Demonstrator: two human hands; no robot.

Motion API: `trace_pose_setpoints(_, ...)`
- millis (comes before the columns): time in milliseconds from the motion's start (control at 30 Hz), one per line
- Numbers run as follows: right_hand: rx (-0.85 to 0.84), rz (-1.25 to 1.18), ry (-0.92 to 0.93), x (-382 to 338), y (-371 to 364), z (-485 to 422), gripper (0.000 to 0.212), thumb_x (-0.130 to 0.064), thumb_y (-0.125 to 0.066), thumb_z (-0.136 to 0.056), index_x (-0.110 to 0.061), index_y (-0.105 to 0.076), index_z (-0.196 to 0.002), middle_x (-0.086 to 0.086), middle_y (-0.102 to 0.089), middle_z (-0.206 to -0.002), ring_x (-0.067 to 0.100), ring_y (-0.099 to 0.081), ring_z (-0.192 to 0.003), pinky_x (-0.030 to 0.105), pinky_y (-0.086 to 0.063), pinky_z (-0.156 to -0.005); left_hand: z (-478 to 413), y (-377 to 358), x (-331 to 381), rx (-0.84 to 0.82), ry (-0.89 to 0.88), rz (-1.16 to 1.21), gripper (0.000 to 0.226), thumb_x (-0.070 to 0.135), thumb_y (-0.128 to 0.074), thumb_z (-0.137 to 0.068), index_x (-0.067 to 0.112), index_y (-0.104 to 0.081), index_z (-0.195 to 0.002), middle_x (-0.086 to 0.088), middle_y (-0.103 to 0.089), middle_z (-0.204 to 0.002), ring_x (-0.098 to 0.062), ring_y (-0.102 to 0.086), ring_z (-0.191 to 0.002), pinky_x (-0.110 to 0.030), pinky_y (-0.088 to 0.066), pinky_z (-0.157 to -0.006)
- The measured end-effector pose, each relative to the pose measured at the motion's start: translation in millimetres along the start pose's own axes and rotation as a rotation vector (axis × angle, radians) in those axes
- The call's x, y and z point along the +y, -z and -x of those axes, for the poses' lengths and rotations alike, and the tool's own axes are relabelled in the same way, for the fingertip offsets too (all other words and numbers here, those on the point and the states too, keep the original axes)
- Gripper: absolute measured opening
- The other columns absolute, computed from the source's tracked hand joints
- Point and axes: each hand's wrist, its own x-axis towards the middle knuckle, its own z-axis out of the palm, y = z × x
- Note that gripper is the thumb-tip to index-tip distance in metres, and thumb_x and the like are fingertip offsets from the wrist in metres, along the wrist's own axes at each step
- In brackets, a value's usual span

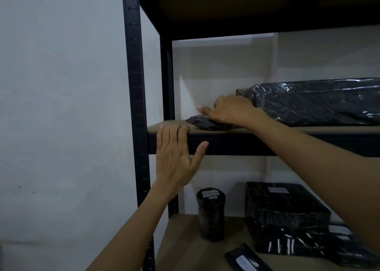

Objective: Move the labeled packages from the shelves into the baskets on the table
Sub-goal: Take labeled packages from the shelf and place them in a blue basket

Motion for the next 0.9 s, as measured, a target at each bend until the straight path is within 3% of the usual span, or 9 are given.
trace_pose_setpoints(100, 0.057, -0.053, -0.093, 5, 4, -4, 0.055, -0.056, -0.032, -0.095, -0.008, -0.057, -0.104, 0.016, -0.060, -0.113, 0.029, -0.056, -0.100, 0.034, -0.037, -0.075, 0, 0, -1, -0.008, -0.006, 0.000, 0.054, 0.056, -0.037, -0.093, 0.008, -0.055, -0.113, -0.009, -0.054, -0.112, -0.024, -0.047, -0.109, -0.046, -0.028, -0.110)
trace_pose_setpoints(167, -0.016, -0.017, -0.097, 14, 5, -5, 0.042, -0.045, -0.044, -0.093, -0.008, -0.056, -0.108, 0.016, -0.059, -0.115, 0.029, -0.056, -0.099, 0.032, -0.039, -0.076, 0, -1, -1, -0.005, -0.007, -0.001, 0.054, 0.055, -0.038, -0.093, 0.008, -0.055, -0.114, -0.009, -0.054, -0.113, -0.025, -0.047, -0.109, -0.046, -0.028, -0.111)
trace_pose_setpoints(233, -0.122, -0.011, -0.113, 18, 2, -6, 0.044, -0.042, -0.047, -0.089, -0.008, -0.056, -0.116, 0.016, -0.058, -0.120, 0.030, -0.056, -0.102, 0.029, -0.040, -0.077, 0, -2, -1, -0.001, -0.005, 0.000, 0.054, 0.055, -0.039, -0.093, 0.008, -0.055, -0.114, -0.010, -0.054, -0.113, -0.025, -0.047, -0.110, -0.046, -0.028, -0.111)
trace_pose_setpoints(300, -0.150, -0.048, -0.131, 18, -2, -7, 0.049, -0.045, -0.047, -0.087, -0.009, -0.056, -0.119, 0.015, -0.058, -0.123, 0.031, -0.056, -0.105, 0.029, -0.041, -0.077, 1, -2, 0, 0.005, 0.003, 0.001, 0.055, 0.055, -0.038, -0.093, 0.007, -0.055, -0.113, -0.010, -0.054, -0.113, -0.026, -0.048, -0.110, -0.047, -0.028, -0.110)
trace_pose_setpoints(500, -0.024, -0.096, -0.227, 4, -13, 0, 0.065, -0.059, -0.041, -0.087, -0.008, -0.051, -0.126, 0.013, -0.056, -0.128, 0.031, -0.055, -0.113, 0.034, -0.042, -0.087, 1, -4, 1, 0.040, 0.005, -0.012, 0.055, 0.054, -0.039, -0.092, 0.006, -0.055, -0.114, -0.011, -0.053, -0.111, -0.024, -0.045, -0.110, -0.048, -0.027, -0.112)
trace_pose_setpoints(600, -0.069, -0.150, -0.266, 6, -14, -3, 0.067, -0.065, -0.044, -0.080, -0.014, -0.056, -0.122, 0.011, -0.057, -0.128, 0.029, -0.056, -0.112, 0.034, -0.041, -0.083, 1, -4, 1, 0.030, 0.003, -0.009, 0.055, 0.054, -0.039, -0.092, 0.006, -0.054, -0.114, -0.010, -0.053, -0.111, -0.023, -0.045, -0.110, -0.047, -0.026, -0.113)
trace_pose_setpoints(767, -0.128, -0.317, -0.336, 6, -13, -3, 0.066, -0.064, -0.055, -0.074, -0.017, -0.058, -0.121, 0.008, -0.058, -0.126, 0.029, -0.057, -0.111, 0.036, -0.046, -0.094, 0, -2, 1, 0.006, 0.012, -0.022, 0.056, 0.055, -0.037, -0.092, 0.007, -0.054, -0.114, -0.010, -0.054, -0.112, -0.025, -0.047, -0.110, -0.047, -0.026, -0.113)
trace_pose_setpoints(900, 0.076, -0.782, -0.360, 13, -21, -1, 0.027, -0.025, -0.064, -0.081, -0.004, -0.063, -0.098, 0.010, -0.065, -0.101, 0.022, -0.060, -0.081, 0.026, -0.046, -0.067, 1, 0, 3, -0.012, 0.019, -0.032, 0.059, 0.056, -0.035, -0.093, 0.006, -0.054, -0.115, -0.011, -0.053, -0.112, -0.027, -0.047, -0.110, -0.048, -0.025, -0.113)
